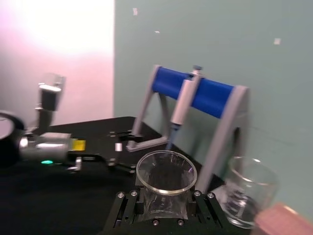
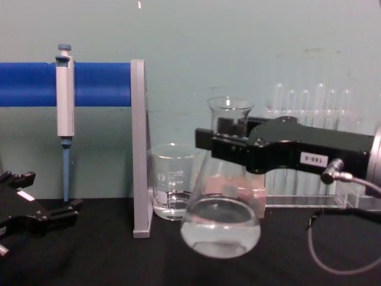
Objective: Grasp the erlenmeyer flask with one hand, shake it three times, then place it back.
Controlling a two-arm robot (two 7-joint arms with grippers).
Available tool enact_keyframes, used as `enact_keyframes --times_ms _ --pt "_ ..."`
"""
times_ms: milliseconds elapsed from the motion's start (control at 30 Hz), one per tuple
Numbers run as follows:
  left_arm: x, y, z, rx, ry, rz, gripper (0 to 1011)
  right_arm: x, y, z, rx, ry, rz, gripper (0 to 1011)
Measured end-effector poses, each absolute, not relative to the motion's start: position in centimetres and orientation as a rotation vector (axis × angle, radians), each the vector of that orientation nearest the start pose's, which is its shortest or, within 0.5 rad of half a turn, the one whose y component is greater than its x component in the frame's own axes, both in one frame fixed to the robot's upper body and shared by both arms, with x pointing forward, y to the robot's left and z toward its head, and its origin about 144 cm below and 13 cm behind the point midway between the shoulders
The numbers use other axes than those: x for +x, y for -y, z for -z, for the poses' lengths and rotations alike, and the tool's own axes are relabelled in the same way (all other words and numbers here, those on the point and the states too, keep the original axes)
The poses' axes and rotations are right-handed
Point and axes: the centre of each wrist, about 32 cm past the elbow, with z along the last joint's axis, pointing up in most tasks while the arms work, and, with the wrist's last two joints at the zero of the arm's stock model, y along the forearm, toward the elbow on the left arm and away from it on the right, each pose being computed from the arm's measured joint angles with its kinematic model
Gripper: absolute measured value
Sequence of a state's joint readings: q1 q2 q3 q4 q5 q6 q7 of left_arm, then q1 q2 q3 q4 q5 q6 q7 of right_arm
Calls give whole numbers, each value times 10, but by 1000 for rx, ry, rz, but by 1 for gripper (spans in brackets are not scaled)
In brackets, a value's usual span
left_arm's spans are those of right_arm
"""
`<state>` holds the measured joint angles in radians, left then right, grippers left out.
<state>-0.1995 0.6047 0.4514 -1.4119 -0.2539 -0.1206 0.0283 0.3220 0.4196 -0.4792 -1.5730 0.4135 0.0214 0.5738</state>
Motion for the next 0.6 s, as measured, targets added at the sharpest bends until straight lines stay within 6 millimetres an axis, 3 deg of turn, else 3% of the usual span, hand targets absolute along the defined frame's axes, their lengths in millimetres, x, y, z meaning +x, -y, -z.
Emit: enact_keyframes --times_ms 600 --pt "489 -310 -1140 305 285 -1248 1001 499 203 -1213 -30 130 373 458"
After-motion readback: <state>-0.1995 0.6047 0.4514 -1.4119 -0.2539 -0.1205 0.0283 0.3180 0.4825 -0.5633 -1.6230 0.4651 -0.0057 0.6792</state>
